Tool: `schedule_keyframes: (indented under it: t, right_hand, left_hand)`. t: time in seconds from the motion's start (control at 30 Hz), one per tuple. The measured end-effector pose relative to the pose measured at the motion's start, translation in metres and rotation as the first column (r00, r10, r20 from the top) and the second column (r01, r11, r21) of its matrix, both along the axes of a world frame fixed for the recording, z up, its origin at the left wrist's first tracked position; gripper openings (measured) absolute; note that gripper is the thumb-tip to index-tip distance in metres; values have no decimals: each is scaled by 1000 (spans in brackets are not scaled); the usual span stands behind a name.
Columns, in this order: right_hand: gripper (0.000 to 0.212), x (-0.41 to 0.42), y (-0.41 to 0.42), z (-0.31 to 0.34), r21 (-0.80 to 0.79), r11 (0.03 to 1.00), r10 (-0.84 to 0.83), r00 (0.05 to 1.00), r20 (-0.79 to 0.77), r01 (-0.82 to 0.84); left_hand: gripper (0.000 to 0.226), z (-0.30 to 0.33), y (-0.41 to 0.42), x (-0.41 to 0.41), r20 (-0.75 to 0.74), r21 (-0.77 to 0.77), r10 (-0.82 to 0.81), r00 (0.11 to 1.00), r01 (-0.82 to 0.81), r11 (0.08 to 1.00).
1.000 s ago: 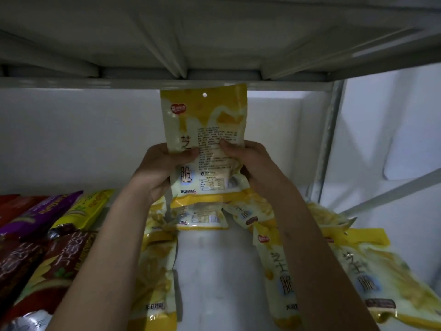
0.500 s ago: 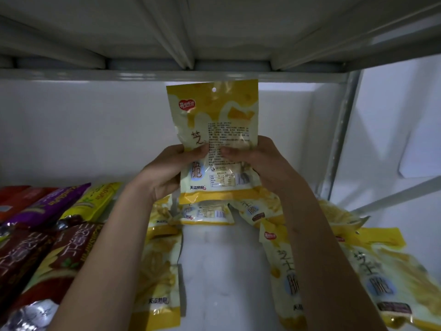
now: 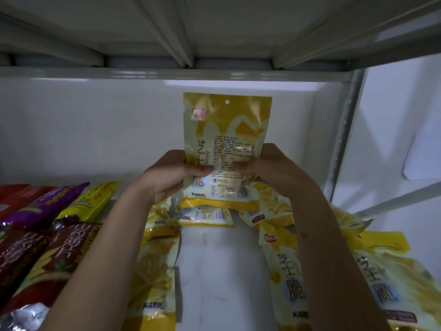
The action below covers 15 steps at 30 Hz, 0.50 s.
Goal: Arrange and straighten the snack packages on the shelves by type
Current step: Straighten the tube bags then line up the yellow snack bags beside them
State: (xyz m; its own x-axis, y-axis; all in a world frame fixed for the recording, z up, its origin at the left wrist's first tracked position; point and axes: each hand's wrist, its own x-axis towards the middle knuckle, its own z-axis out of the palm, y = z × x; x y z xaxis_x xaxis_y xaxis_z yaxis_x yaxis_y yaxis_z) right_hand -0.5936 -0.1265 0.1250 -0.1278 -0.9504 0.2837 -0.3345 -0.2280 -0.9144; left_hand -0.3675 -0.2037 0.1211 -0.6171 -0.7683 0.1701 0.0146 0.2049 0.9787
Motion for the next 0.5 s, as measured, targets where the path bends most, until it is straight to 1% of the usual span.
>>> schedule_keyframes:
  t: [0.1,0.2,0.23,0.3,0.37,0.5]
  right_hand:
    - [30,-4,0,1,19,1000,5,999,48,-6]
    - [31,-3,1,3,0,1000,9,995,96,-10]
    - [32,-2,3,5,-8,1000,16,991,129,-15]
    - [34,0,8,8,2,999,53,981,185,-54]
    - [36,2,13,9,29,996,75,982,173,-81]
    - [27,4,12,6,-3,1000,-4,993,116,4]
  left_hand:
    - [44,0,2,-1,14,0,-16,1000,16,1000]
    - [54,1,4,-6,-8,-45,72,997,-72,996]
    - [56,1,4,-7,-31,-40,83,996,-84,996]
    - [57,1,6,-7,-101,24,63,993,-61,998]
    - [57,1,8,-5,-142,93,41,989,-28,995]
    - [53,0,8,-3,-113,131,15,994,0,991]
